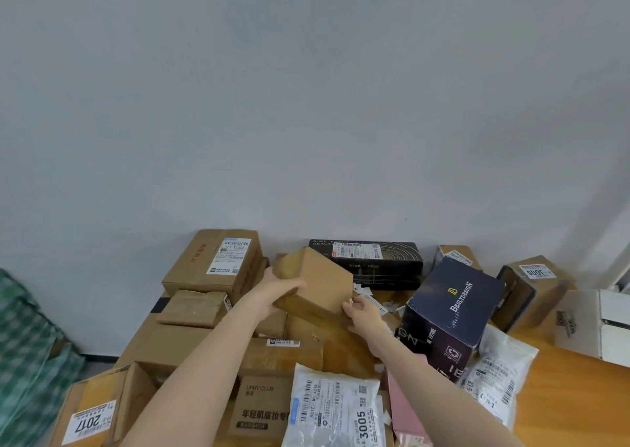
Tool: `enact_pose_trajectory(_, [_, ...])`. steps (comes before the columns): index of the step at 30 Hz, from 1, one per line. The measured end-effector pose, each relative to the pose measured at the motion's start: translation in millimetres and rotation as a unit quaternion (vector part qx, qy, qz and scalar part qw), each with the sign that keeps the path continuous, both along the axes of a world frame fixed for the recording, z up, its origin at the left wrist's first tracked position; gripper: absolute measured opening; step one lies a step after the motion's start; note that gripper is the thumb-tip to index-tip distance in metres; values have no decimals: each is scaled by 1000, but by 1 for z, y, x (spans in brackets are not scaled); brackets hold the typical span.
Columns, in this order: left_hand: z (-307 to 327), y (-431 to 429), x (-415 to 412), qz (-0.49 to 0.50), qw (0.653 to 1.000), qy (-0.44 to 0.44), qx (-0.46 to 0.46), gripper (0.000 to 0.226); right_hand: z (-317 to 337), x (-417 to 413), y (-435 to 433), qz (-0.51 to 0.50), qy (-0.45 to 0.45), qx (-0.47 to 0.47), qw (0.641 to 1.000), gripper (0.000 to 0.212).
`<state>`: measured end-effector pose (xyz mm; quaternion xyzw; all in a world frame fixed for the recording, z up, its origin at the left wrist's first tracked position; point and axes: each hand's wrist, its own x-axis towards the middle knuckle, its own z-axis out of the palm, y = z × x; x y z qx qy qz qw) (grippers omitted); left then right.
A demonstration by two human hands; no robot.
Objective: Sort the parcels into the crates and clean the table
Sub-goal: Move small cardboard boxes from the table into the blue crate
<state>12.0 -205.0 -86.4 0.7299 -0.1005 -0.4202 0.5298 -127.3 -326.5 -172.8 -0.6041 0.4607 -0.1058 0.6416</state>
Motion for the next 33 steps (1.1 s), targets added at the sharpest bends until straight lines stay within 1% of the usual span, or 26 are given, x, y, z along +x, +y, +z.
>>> enact_pose_trajectory(2, [9, -7, -2, -12, 993, -108, 53, 71, 9, 5, 5, 12, -7, -52, 999, 57])
enact_pose_trajectory(4, [12, -15, -8, -11, 969, -224, 104, 86, 17, 9, 13, -4, -9, -203, 979, 59])
enact_pose_trajectory(6, [10, -22, -16, -9, 958, -260, 120, 97, 25, 14, 23, 49, -69, -334, 939, 57])
enact_pose_trajectory(7, [10, -25, -20, 1, 961, -253, 113, 99, 24, 17, 27, 100, -85, -357, 925, 56])
enact_pose_trajectory(8, [12, -27, -24, 15, 965, -240, 105, 98, 20, 21, 30, 140, -69, -349, 924, 56])
enact_pose_trajectory(9, [13, -28, -25, 30, 969, -225, 101, 96, 18, 23, 30, 149, -15, -318, 936, 57])
enact_pose_trajectory(11, [16, -29, -23, 52, 971, -209, 102, 94, 17, 21, 26, 91, 138, -239, 957, 63])
enact_pose_trajectory(12, [17, -28, -22, 57, 971, -208, 104, 94, 17, 18, 24, 74, 163, -242, 954, 63])
enact_pose_trajectory(13, [20, -28, -22, 56, 969, -215, 106, 92, 16, 15, 24, 82, 135, -286, 945, 60])
enact_pose_trajectory(14, [24, -27, -22, 51, 967, -223, 113, 90, 17, 12, 24, 111, 77, -342, 930, 57])
enact_pose_trajectory(15, [25, -28, -19, 51, 965, -230, 118, 88, 20, 9, 24, 163, 38, -375, 912, 57])
enact_pose_trajectory(16, [28, -28, -18, 52, 963, -232, 126, 86, 22, 5, 23, 225, 48, -386, 894, 59])
enact_pose_trajectory(18, [32, -25, -13, 60, 964, -222, 129, 87, 16, -2, 16, 315, 179, -365, 858, 68])
enact_pose_trajectory(19, [32, -25, -9, 72, 968, -209, 119, 89, 12, -5, 11, 316, 243, -347, 849, 70])
enact_pose_trajectory(20, [34, -22, -8, 79, 971, -195, 109, 90, 12, -8, 7, 293, 274, -338, 851, 69])
enact_pose_trajectory(21, [34, -21, -7, 80, 973, -193, 100, 90, 13, -10, 4, 250, 264, -354, 862, 66])
enact_pose_trajectory(23, [36, -21, -6, 71, 968, -214, 109, 89, 22, -12, 4, 177, 158, -427, 873, 60])
enact_pose_trajectory(24, [38, -21, -9, 69, 967, -219, 115, 88, 26, -12, 6, 183, 89, -468, 860, 59])
enact_pose_trajectory(25, [38, -22, -11, 69, 968, -212, 112, 88, 30, -12, 9, 220, 47, -509, 831, 60])
enact_pose_trajectory(26, [38, -22, -13, 74, 974, -187, 107, 90, 32, -12, 13, 260, 41, -539, 800, 61])
enact_pose_trajectory(27, [36, -22, -12, 80, 980, -159, 92, 93, 33, -12, 18, 278, 51, -564, 776, 62])
enact_pose_trajectory(28, [36, -19, -14, 88, 985, -129, 76, 96, 33, -13, 20, 282, 77, -556, 778, 64])
enact_pose_trajectory(30, [27, -12, -6, 106, 987, -104, 55, 98, 27, -16, 14, 271, 122, -480, 825, 70])
enact_pose_trajectory(31, [22, -10, -2, 109, 988, -97, 55, 100, 25, -19, 8, 274, 152, -448, 837, 80])
enact_pose_trajectory(32, [19, -7, 1, 110, 988, -93, 61, 103, 21, -20, 3, 256, 165, -433, 848, 96])
enact_pose_trajectory(33, [15, -4, 4, 109, 988, -95, 62, 106, 22, -21, -1, 242, 192, -435, 846, 109])
